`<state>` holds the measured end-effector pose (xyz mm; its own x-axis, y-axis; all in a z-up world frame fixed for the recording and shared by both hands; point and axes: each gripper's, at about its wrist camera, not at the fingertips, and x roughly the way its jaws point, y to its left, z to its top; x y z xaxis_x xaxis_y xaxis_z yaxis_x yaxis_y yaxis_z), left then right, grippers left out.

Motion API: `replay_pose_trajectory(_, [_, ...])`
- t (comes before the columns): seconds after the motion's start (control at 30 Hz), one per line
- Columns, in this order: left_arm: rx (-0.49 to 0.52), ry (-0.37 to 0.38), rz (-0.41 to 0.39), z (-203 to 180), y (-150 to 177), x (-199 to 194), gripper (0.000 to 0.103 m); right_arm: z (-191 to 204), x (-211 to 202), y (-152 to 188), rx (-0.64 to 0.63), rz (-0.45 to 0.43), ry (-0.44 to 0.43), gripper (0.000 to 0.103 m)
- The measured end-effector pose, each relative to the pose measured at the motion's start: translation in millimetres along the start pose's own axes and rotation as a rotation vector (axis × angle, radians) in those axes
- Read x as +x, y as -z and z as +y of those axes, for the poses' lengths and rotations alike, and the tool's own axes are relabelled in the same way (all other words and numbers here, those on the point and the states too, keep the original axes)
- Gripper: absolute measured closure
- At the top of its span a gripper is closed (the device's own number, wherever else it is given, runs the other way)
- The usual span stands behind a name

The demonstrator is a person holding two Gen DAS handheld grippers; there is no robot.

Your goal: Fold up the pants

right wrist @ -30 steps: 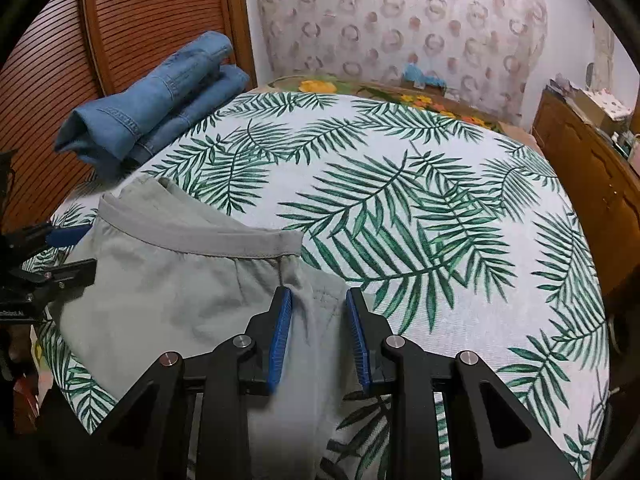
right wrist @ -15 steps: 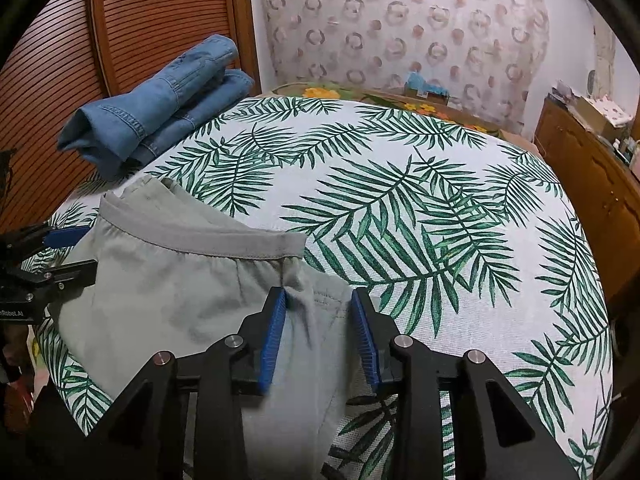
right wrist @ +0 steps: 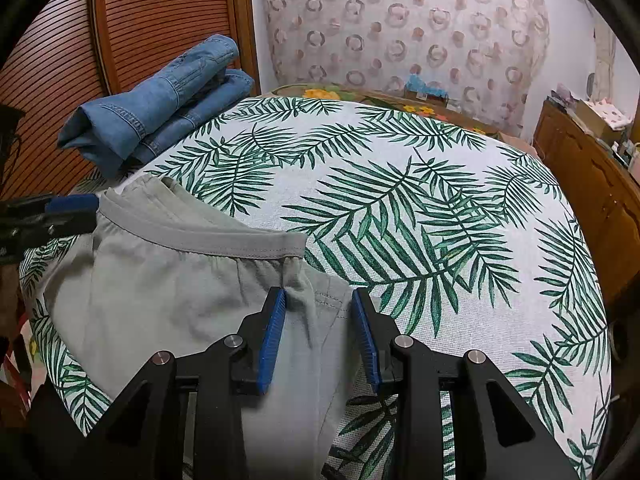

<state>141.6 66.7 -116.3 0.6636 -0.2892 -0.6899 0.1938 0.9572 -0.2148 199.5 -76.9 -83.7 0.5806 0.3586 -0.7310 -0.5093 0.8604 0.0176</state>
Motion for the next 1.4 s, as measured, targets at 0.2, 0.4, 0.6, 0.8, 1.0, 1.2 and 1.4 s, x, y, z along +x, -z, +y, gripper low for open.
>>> replay_pose_trajectory(0.2, [0.096,-0.057,0.027,-6,-4,18,0.077,0,0,0,0.0,0.0,0.0,0.067])
replay_pose_trajectory(0.4, [0.122,-0.042,-0.027,-10,-8,5,0.09,0,0,0,0.0,0.0,0.003,0.067])
replay_pose_trajectory(0.6, [0.14,-0.024,-0.067,-19,-18,-5,0.093,0,0,0,-0.001,0.0,0.003,0.067])
replay_pose_trajectory(0.8, [0.1,-0.091,-0.013,-8,-20,11,0.09,-2,0,0,0.008,-0.002,-0.004,0.067])
replay_pose_trajectory(1.0, [0.117,-0.062,0.014,-8,-12,16,0.052,-2,-1,0,0.015,-0.005,-0.004,0.067])
replay_pose_trajectory(1.2, [0.087,-0.097,0.054,0,-9,24,0.046,-1,-1,1,0.018,-0.006,-0.004,0.067])
replay_pose_trajectory(1.4, [0.051,-0.091,0.072,8,-1,35,0.046,-6,-3,2,0.051,-0.013,-0.035,0.066])
